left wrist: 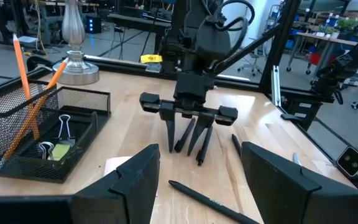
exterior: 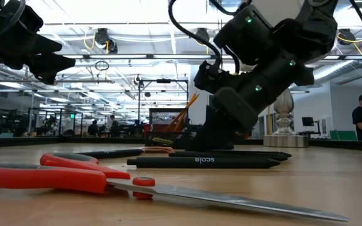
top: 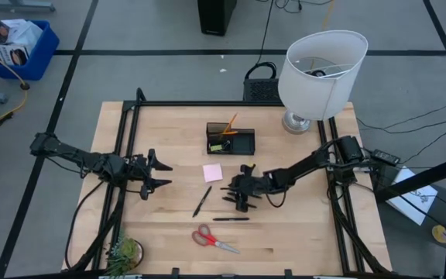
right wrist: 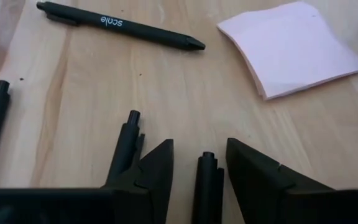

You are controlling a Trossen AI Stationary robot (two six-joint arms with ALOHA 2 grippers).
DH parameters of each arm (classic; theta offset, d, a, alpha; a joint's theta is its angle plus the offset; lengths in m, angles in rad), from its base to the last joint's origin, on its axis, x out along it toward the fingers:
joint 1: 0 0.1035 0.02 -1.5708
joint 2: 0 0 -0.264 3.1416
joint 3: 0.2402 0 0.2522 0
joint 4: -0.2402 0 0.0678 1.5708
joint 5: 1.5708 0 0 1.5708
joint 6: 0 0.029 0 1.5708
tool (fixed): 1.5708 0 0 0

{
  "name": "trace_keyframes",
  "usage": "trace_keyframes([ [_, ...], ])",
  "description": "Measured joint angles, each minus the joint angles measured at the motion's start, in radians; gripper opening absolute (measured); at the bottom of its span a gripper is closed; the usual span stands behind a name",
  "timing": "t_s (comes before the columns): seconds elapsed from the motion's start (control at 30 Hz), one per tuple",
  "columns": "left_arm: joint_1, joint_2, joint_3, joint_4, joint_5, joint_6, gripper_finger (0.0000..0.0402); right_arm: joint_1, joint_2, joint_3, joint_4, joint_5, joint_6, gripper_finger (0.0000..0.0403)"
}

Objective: Pick and place office supplies into organizer
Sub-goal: Put the black pen into the desk organizer

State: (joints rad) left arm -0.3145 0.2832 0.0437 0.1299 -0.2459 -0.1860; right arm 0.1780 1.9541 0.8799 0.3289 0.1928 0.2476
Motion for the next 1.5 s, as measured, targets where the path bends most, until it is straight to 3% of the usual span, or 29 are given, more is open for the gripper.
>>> trace_keyframes([
  [0.43, 0.000, 0.000, 0.000, 0.000, 0.000, -0.001, 0.0230, 0.029, -0.084, -0.003, -0.201, -0.011, 0.023, 0.0105],
  [0.7, 0.000, 0.000, 0.000, 0.000, 0.000, 0.000, 0.0230, 0.022, -0.090, -0.004, -0.163, -0.012, 0.051, 0.0095],
  [1.03, 0.000, 0.000, 0.000, 0.000, 0.000, 0.001, 0.0230, 0.016, -0.091, -0.005, -0.147, -0.013, 0.057, 0.0030],
  [1.27, 0.000, 0.000, 0.000, 0.000, 0.000, 0.002, 0.0230, 0.016, -0.084, -0.010, -0.011, -0.022, 0.013, 0.0031],
  [1.5, 0.000, 0.000, 0.000, -0.003, -0.001, 0.002, 0.0230, 0.016, -0.085, -0.009, 0.019, -0.017, -0.006, 0.0022],
])
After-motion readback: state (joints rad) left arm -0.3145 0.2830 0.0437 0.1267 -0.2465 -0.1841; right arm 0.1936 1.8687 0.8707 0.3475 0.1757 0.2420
